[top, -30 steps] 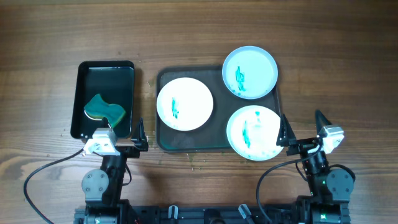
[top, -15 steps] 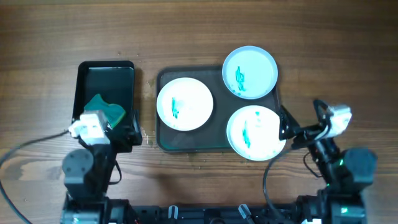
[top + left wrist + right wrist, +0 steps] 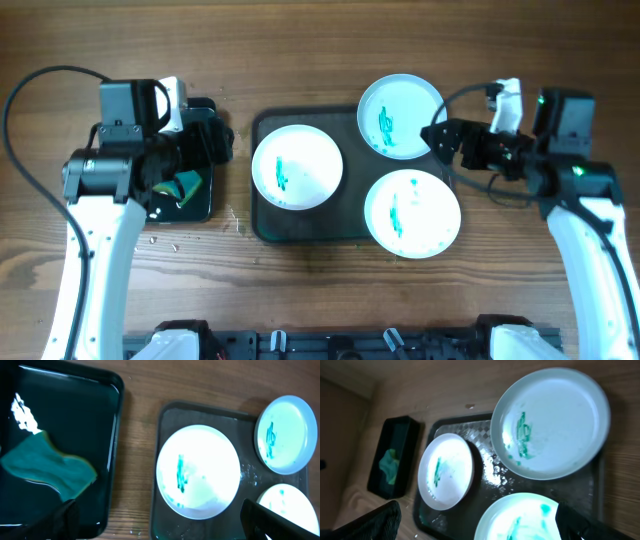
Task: Clean dirty plates on tray and stack at the side
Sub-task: 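Reach left gripper to sponge, right gripper to lower-left plate rim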
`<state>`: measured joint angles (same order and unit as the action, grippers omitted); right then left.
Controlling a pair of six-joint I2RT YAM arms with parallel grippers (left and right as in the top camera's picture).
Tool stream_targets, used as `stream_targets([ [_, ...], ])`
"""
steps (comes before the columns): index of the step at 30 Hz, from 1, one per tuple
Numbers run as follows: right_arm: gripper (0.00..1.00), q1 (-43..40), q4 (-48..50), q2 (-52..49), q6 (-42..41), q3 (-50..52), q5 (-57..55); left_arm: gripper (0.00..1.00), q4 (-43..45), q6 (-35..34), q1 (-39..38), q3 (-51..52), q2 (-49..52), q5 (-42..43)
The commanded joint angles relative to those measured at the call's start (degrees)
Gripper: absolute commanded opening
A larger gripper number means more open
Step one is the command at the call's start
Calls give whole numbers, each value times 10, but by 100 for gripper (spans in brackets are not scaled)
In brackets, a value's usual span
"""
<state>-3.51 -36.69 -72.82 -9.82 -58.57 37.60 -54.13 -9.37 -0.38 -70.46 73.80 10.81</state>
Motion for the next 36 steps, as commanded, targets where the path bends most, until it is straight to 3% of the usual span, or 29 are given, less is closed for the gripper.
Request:
stream_targets([
  [1,95,53,15,-55,-31,-21,19,100,1,-5,-2,-10,18,27],
  [5,84,191,-46,-151,-102,-113,-170,100,3,-38,-1,-10,21,-40],
  [8,72,238,-89,-235,-128,-182,-223,99,-19,-97,-1,-10,21,-138],
  [10,57,257,-75,-283,-151,-202,-228,98,-26,-98,-1,-10,22,-157],
  [16,49,299,-3,-369,-176,-202,-240,98,-25,-111,-1,-10,73,-160],
  [21,32,318,16,-416,-207,-202,-267,98,-22,-110,-1,-10,105,-161],
  [25,24,335,23,-440,-222,-201,-271,98,-21,-110,-1,-10,105,-167],
  [28,9,355,21,-440,-242,-197,-273,98,-21,-110,-1,-10,106,-167],
  [30,4,360,20,-440,-267,-191,-292,100,-21,-111,9,-10,109,-167],
  [36,6,359,28,-443,-281,-186,-300,100,-21,-108,54,-10,140,-167],
])
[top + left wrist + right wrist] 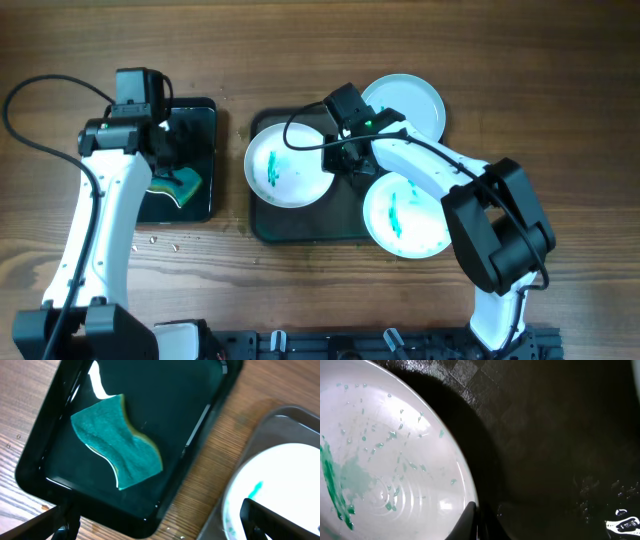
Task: Clean dirty plates on tray and stack at the side
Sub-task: 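Reach left gripper to sponge, right gripper to lower-left plate rim, then grasp the green sponge with the left gripper and lift it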
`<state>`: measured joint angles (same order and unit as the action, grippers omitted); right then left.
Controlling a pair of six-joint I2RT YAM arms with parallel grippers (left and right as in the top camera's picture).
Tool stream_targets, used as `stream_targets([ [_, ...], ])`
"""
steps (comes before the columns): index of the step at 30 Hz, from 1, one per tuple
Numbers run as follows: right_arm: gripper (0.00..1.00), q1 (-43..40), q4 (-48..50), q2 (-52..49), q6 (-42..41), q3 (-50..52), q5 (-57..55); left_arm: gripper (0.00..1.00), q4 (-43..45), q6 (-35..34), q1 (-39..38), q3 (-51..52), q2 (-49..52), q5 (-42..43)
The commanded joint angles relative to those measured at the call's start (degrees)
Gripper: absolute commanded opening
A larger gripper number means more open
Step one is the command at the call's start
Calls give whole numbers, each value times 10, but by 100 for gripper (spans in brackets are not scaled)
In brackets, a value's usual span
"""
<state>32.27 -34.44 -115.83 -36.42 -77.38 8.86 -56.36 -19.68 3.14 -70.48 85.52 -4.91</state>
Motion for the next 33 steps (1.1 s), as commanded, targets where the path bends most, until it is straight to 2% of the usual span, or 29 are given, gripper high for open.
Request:
stream_targets([
  [1,11,1,5,-13,-15,3,-5,100,2,-5,22,-10,25,-10],
  [2,24,1,3,-13,-15,3,5,100,1,-5,24,-10,26,-10],
  [3,29,1,-2,-13,-15,3,16,100,2,-5,24,-10,26,-10],
  [4,30,1,-7,-13,-15,2,22,100,1,-5,24,-10,26,-10],
  [7,28,1,-9,-13,-13,1,28,100,-1,-5,24,-10,26,-10],
  [8,21,1,-9,-13,-13,1,24,100,-1,-5,24,-10,26,-10],
  [9,10,1,-10,-13,-13,1,14,100,-1,-5,24,-10,26,-10],
  [10,4,1,-11,-13,-13,1,14,100,-1,-5,24,-10,26,-10],
  [17,4,1,-76,7,-5,-30,-80,100,-1,-5,24,-10,26,-9],
  [18,8,1,-76,7,3,-30,-78,100,-1,-5,24,-10,26,-9],
  [20,22,1,-76,7,4,-29,-75,100,-1,-5,24,-10,26,-9],
  [23,27,1,-72,1,2,-29,-57,100,-2,-5,24,-9,26,-9],
  [24,27,1,-70,-5,2,-29,-44,100,-2,-5,24,-8,26,-9],
  [29,6,1,-61,-20,-2,-29,-28,100,-1,-5,24,-8,28,-9],
  [33,4,1,-61,-20,-11,-29,-28,100,8,-5,24,-8,42,-9],
])
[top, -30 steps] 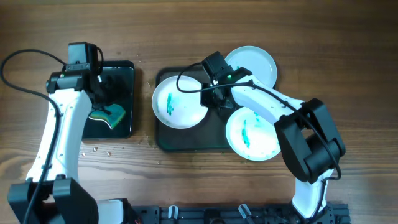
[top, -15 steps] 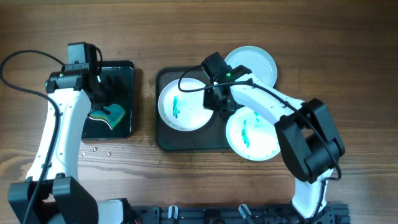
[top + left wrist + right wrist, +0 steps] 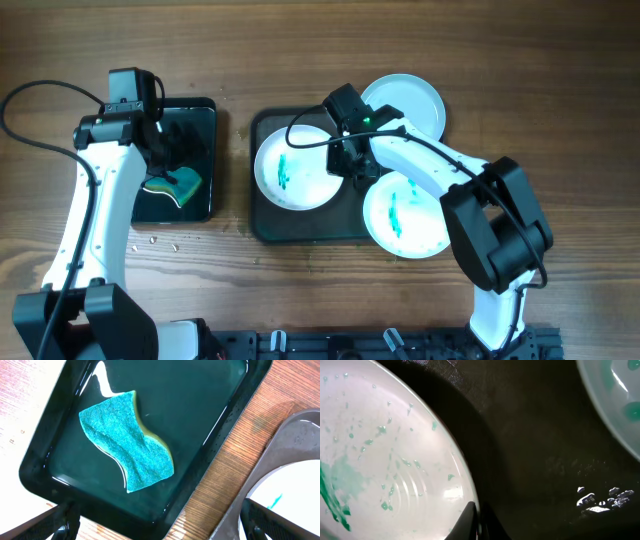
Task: Clean dirty plates on tray and stack at the side
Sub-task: 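Grasp the green sponge with the left gripper and lift it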
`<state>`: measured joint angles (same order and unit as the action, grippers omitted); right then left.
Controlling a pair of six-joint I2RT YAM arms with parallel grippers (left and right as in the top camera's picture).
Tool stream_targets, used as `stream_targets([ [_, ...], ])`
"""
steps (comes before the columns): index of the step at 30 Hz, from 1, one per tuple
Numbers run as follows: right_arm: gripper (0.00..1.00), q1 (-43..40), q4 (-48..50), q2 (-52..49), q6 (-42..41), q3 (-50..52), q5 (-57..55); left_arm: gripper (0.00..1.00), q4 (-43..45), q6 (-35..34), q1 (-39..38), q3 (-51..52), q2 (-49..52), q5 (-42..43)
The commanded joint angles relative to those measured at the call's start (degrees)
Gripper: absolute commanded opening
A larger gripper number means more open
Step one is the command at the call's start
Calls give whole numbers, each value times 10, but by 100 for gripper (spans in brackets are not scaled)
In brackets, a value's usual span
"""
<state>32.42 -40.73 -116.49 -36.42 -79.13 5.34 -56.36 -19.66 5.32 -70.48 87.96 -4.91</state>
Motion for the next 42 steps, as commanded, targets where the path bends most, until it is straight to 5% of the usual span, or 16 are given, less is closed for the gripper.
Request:
stream_targets([
  [1,4,0,2,-13,-11,-11,7,100,12,-5,2,-8,26,-9],
  [5,5,0,1,-13,-10,-11,7,96,45,33,29,-8,73,-7],
  [7,4,0,2,-13,-11,-11,7,92,47,-18,59,-8,100,21],
  [11,4,0,2,-13,-11,-11,7,60,52,-185,88,-8,146,25],
  [19,4,0,4,-13,-10,-11,7,42,76,-214,80,9,174,24],
  [27,4,0,4,-13,-11,-11,8,46,139,-213,80,58,175,21],
  [30,4,0,4,-13,-11,-11,8,68,126,-212,79,58,176,21],
  [34,4,0,6,-13,-10,-11,10,69,109,-211,79,57,176,21],
  [39,4,0,6,-13,-10,-11,10,42,129,-211,79,57,176,20],
  [41,4,0,6,-13,-11,-11,10,11,131,-211,79,58,176,20],
  [42,4,0,6,-13,-10,-11,12,4,130,-211,79,58,176,20],
])
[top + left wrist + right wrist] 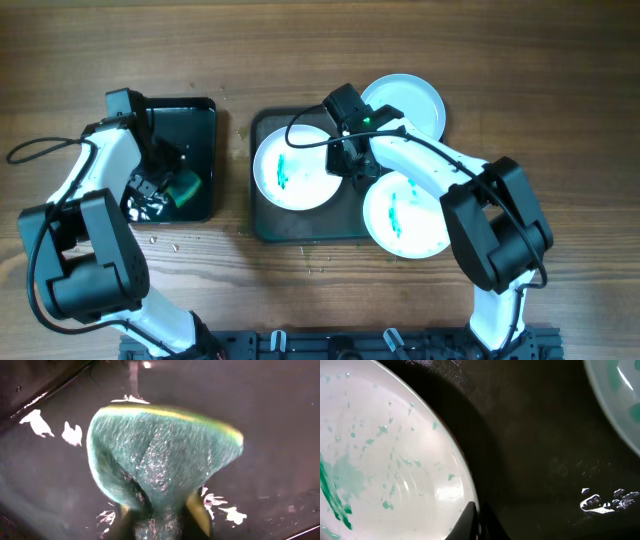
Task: Clean dirty plates on tray and stack at the side
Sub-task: 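Grasp the green sponge with the left gripper and lift it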
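Three white plates smeared with green sit on or over the dark tray (300, 230). My right gripper (348, 165) (477, 516) is shut on the right rim of the left plate (288, 170) (380, 460). Two more dirty plates lie to its right, one at the back (405, 105) (620, 395) and one at the front (412, 215). My left gripper (165, 186) (160, 517) is down in the black water tray (197, 118) and shut on the green sponge (184, 188) (160, 455), which is bunched up between the fingers.
The water tray holds shallow water and stands left of the dark tray, with a strip of bare wood between them. Both right-hand plates overhang the dark tray's right edge. Droplets lie on the wood in front of the water tray.
My left gripper was open above the water tray, with the sponge lying flat. It is now down in the tray and shut on the sponge. The right gripper and its plate have not moved.
Both grippers began open, the left near the water tray and the right at the table's right side. Then the right gripper was shut on the left plate's rim, and it has stayed there. The left hung open over the sponge and now grips it.
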`<state>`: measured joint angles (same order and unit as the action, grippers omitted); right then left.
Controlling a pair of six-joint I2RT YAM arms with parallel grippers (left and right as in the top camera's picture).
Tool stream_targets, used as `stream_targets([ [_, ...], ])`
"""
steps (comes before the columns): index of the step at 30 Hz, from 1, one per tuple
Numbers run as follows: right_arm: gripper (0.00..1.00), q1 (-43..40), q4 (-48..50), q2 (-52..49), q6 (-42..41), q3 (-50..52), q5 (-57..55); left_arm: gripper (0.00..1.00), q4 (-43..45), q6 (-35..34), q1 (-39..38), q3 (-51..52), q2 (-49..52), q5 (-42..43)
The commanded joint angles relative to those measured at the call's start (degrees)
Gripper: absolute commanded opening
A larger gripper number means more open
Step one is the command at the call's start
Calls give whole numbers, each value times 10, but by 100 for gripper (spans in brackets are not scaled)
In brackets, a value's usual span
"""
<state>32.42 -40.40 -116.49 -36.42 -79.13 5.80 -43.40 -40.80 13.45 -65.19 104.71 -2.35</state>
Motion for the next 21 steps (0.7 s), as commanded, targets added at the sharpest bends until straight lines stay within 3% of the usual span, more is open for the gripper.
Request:
stream_targets([
  [1,4,0,3,-13,-10,-11,7,4,0,8,-2,5,8,-5],
  [4,4,0,3,-13,-11,-11,7,4,-26,59,-2,-15,0,-5],
  [8,4,-4,5,-12,19,-18,24,4,-94,194,-2,-78,-40,45],
  [12,4,-16,1,-10,35,-20,33,4,-98,301,-2,-79,-57,62],
  [21,4,-16,2,-10,39,-20,34,4,-92,342,-12,-79,-57,64],
])
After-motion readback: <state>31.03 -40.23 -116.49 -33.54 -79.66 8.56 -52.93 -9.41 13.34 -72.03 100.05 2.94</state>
